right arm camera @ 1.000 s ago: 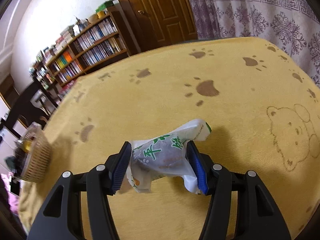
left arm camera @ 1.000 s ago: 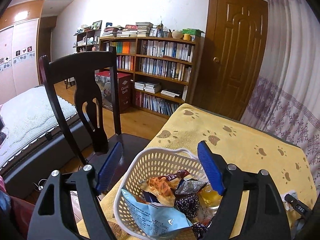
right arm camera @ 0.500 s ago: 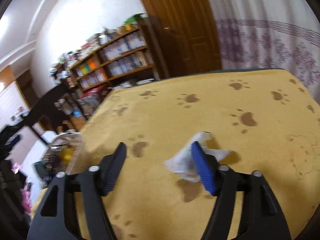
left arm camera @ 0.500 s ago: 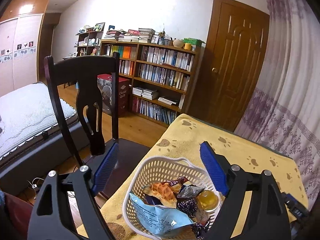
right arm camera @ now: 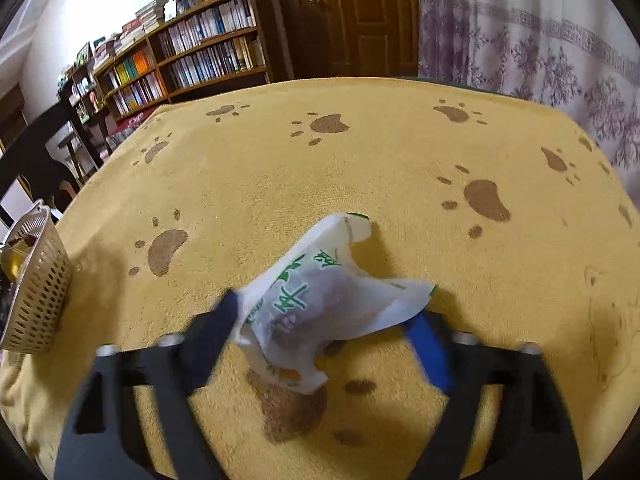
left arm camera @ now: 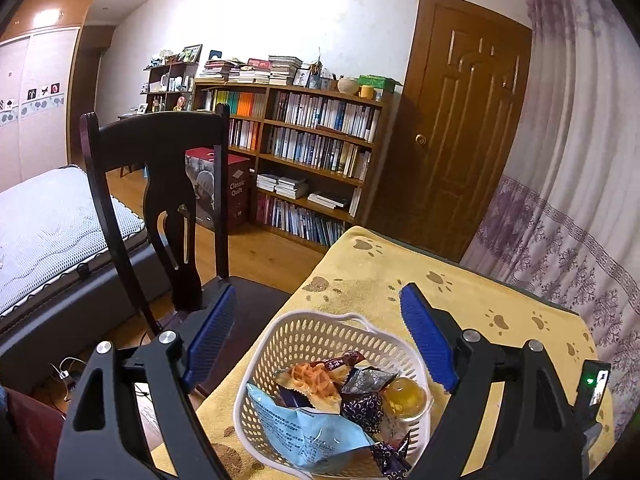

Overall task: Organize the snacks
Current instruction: 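Carry the white snack bag into the white basket and open the right gripper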

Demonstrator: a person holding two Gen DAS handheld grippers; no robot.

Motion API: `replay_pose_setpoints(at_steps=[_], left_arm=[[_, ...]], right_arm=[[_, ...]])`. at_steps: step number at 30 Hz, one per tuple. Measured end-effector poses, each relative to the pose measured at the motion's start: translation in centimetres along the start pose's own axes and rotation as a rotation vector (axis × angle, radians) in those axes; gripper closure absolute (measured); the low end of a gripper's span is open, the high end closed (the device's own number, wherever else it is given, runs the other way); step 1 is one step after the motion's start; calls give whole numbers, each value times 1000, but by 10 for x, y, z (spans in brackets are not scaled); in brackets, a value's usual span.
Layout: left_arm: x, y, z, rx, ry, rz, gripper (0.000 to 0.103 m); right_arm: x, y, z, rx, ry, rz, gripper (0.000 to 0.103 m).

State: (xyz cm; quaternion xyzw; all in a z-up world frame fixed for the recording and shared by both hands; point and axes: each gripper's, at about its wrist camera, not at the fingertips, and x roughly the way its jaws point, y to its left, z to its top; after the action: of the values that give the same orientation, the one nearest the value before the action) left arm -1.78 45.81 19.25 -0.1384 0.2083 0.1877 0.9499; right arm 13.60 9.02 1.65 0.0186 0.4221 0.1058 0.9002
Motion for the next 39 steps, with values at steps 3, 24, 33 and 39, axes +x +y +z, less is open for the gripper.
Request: replay_pose_setpoints(at_steps=[3, 24, 33, 39], left_arm=[[0, 1, 0, -5, -5, 3, 19], [-4, 34, 8, -90, -42, 16, 19], [-14, 52, 15, -106, -94, 90, 18], [-16, 61, 16, -130, -92, 86, 18]], right_arm=[[0, 8, 2, -21, -7, -47, 61], [-101, 168, 14, -208, -86, 458, 64], [-102, 260, 16, -331, -53, 548, 64], [-96, 302, 25, -382, -81, 542, 61]])
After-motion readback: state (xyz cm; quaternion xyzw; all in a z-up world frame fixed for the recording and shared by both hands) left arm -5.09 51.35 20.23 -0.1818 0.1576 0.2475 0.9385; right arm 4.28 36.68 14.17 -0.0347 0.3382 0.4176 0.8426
